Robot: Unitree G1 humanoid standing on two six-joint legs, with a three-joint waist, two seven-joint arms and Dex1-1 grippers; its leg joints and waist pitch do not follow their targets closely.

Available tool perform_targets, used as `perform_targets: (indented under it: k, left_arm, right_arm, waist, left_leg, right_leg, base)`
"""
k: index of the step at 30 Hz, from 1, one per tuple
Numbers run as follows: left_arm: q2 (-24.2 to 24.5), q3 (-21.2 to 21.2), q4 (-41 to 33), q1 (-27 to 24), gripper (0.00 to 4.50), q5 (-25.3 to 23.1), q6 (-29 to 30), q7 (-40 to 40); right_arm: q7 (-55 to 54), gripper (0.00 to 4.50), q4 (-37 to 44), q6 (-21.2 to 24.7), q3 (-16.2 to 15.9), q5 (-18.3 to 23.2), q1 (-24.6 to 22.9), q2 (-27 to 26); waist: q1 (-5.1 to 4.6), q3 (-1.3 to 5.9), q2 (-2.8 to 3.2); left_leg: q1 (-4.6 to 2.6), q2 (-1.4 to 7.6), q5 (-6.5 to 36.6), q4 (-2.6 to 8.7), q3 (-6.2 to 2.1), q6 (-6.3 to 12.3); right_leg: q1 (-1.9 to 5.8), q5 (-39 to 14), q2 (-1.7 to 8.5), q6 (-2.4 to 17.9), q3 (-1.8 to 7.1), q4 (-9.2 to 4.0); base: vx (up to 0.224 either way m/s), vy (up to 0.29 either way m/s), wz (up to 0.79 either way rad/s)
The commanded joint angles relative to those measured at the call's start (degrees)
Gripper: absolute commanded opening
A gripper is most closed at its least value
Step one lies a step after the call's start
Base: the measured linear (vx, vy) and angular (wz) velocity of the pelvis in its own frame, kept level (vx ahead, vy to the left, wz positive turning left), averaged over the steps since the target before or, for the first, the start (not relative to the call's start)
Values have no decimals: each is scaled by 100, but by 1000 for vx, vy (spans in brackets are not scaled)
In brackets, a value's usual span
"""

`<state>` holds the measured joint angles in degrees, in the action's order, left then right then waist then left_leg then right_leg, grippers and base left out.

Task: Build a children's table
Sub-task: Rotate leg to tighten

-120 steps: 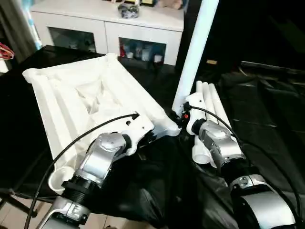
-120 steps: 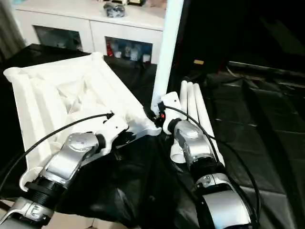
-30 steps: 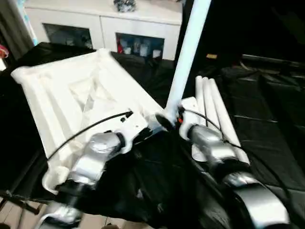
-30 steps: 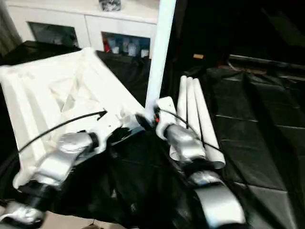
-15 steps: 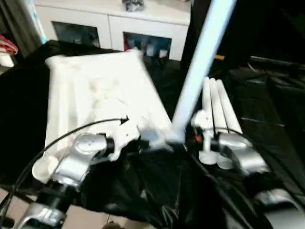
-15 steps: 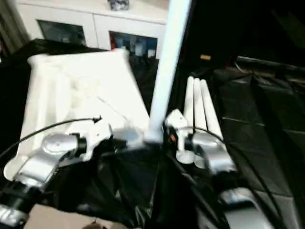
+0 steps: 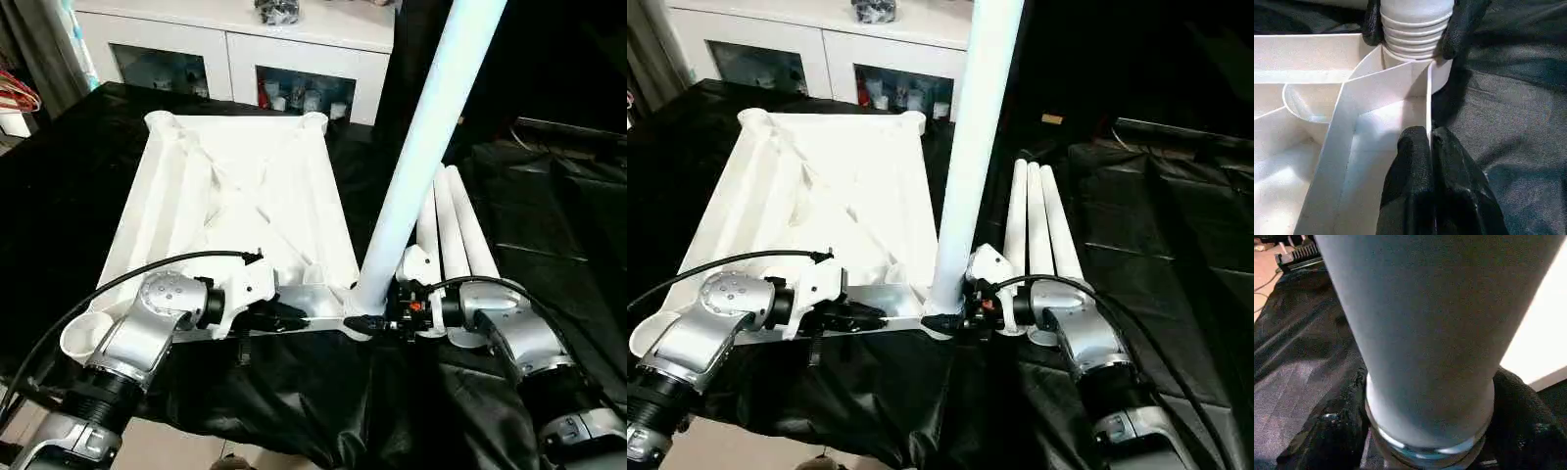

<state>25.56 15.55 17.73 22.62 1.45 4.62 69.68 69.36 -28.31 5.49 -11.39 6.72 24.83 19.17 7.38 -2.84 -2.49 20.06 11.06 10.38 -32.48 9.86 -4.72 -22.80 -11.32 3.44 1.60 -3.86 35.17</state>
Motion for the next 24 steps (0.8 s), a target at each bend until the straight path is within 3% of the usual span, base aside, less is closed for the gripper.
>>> perform_targets:
  k: [1,3,5,7,10,14,17,19,22,24]
  left_arm:
    - [-266,69,2,60,0,34,41,-297]
    - [-378,30,43,70,0,-30,78,-567]
    - [-723,-24,239,158,0,-391,220,-1559]
    - [-919,-68,269,189,0,-466,361,-1942]
    - [-1206,-124,246,229,0,-530,557,-2412]
    - [-1617,-206,211,331,0,-697,841,-3167]
    - [-1797,-220,190,379,0,-792,896,-3427]
    - [-1866,-177,117,352,0,-843,903,-3427]
    - [-1875,-147,28,301,0,-811,898,-3364]
    - [-1800,-91,-42,243,0,-799,857,-3199]
  right_arm:
    - [-20,281,-92,174,-249,157,-97,-399]
    - [-459,280,-319,114,-159,58,-31,-585]
    - [-1778,279,-976,-16,104,-187,230,-1099]
    - [-2262,279,-1227,-31,192,-234,351,-1324]
    - [-2782,277,-1541,-16,293,-237,513,-1636]
    - [-3683,277,-2084,-64,484,-298,819,-2126]
    - [-4007,277,-2436,-231,582,-350,1001,-2323]
    - [-4013,347,-2645,-331,695,-320,1108,-2418]
    - [-3885,370,-2713,-371,737,-289,1174,-2430]
    - [-3815,383,-2684,-423,710,-332,1193,-2373]
  waist:
    - [3,323,21]
    - [-7,313,11]
    - [-79,272,16]
    - [-133,265,9]
    - [-181,253,6]
    - [-220,235,13]
    - [-205,264,3]
    - [-193,277,11]
    - [-182,295,12]
    - [-176,302,9]
  left_leg:
    - [-15,246,932,326,-38,297]
    - [-24,248,1064,341,-46,231]
    - [-35,239,1406,380,-74,25]
    - [-57,235,1601,398,-108,-84]
    - [-94,225,1780,390,-109,-56]
    - [-125,216,2012,404,-123,-50]
    - [-125,216,1921,398,-118,-9]
    - [-96,226,1762,406,-106,33]
    - [-52,233,1522,408,-92,88]
    - [-63,228,1429,396,-73,121]
  right_leg:
    - [293,-886,485,1120,302,-400]
    - [283,-1170,495,1063,301,-426]
    - [255,-1988,528,904,292,-507]
    - [255,-2587,547,712,276,-567]
    - [196,-2897,542,579,287,-633]
    - [175,-3078,537,535,274,-656]
    - [173,-2944,542,516,291,-651]
    - [191,-2485,526,629,305,-602]
    - [234,-1891,513,784,313,-528]
    - [235,-1659,508,861,318,-511]
  base:
    - [0,0,0]
    - [0,0,0]
    - [0,0,0]
    - [-53,-3,-5]
    - [-18,2,-1]
    - [0,0,0]
    - [0,0,0]
    - [0,0,0]
    - [0,0,0]
    - [0,0,0]
